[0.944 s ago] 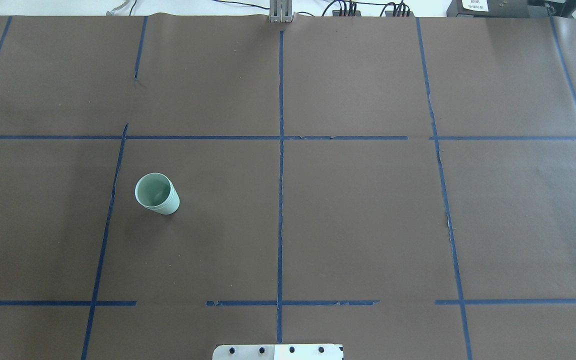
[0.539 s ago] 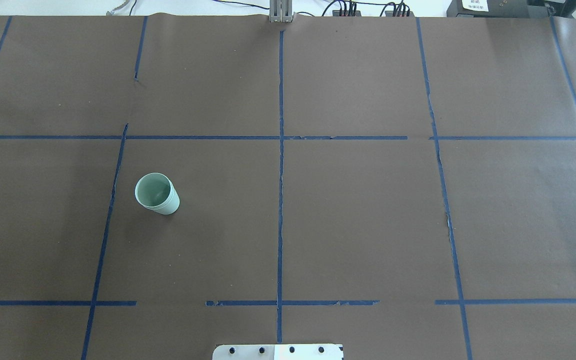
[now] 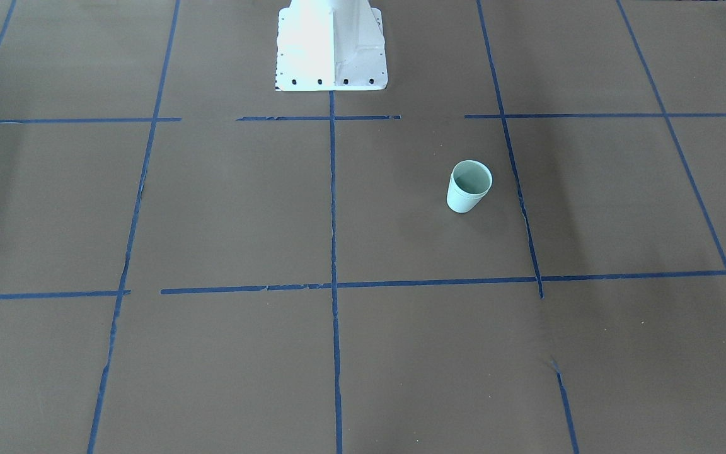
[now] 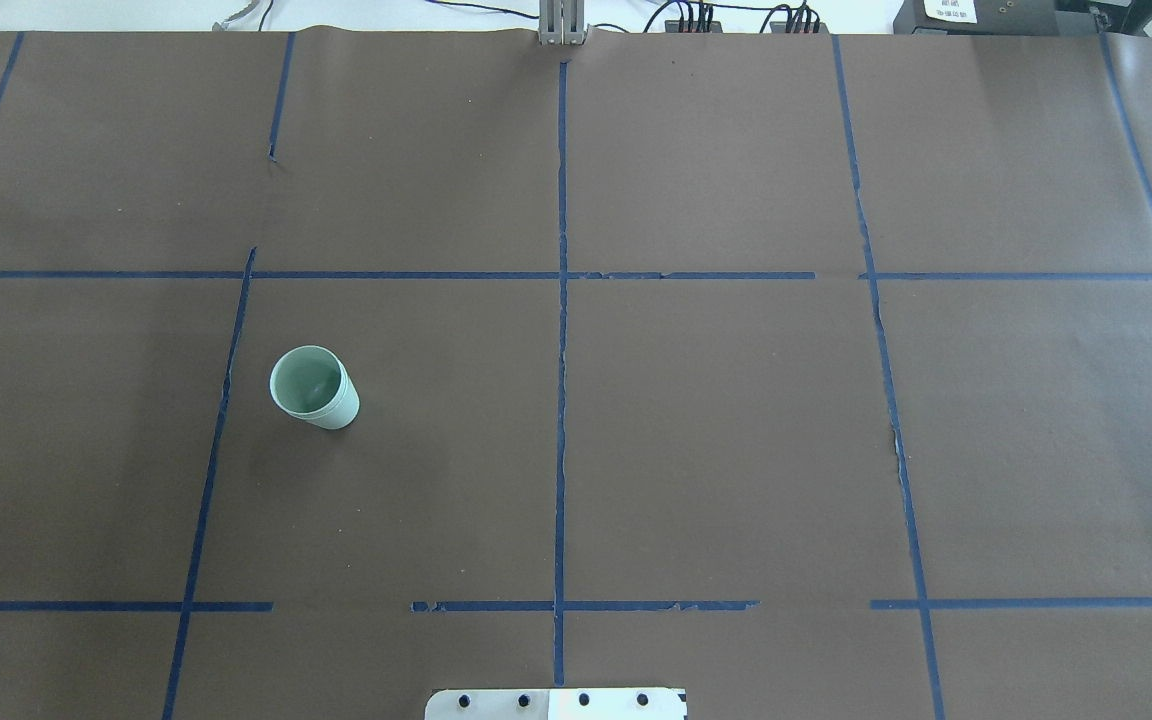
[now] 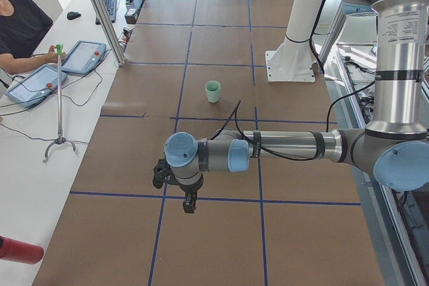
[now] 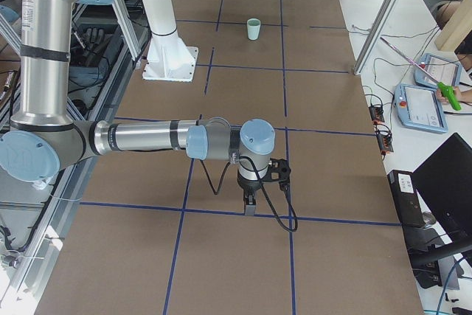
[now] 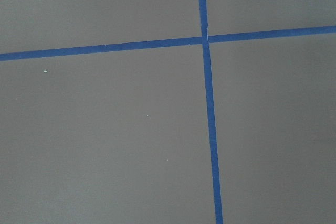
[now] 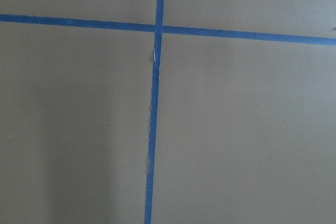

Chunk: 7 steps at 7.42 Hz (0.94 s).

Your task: Stack cups

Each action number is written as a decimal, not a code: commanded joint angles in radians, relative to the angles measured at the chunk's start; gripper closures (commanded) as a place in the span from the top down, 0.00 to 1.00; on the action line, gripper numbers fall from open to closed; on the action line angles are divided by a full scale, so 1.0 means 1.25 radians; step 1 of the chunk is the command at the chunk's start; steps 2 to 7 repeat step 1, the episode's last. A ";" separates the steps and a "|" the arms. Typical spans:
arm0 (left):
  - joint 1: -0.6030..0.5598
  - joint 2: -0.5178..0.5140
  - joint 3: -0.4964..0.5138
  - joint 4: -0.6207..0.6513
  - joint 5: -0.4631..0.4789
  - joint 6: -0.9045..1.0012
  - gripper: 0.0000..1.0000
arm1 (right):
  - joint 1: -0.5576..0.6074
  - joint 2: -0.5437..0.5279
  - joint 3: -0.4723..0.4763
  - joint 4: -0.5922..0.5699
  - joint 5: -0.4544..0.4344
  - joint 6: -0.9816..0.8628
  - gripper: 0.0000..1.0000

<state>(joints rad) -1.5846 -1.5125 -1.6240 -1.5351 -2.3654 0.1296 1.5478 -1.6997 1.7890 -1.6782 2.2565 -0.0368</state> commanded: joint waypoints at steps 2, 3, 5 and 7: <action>0.000 0.000 0.000 -0.002 0.001 0.001 1.00 | 0.000 0.000 0.000 0.000 0.000 0.000 1.00; 0.000 0.000 0.000 -0.002 0.001 0.001 1.00 | 0.000 0.000 0.000 0.000 0.000 0.000 1.00; 0.000 0.000 0.000 -0.002 0.001 0.001 1.00 | 0.000 0.000 0.000 0.000 0.000 0.000 1.00; 0.000 0.000 0.000 -0.002 0.001 0.001 1.00 | 0.000 0.000 0.000 0.000 0.000 0.000 1.00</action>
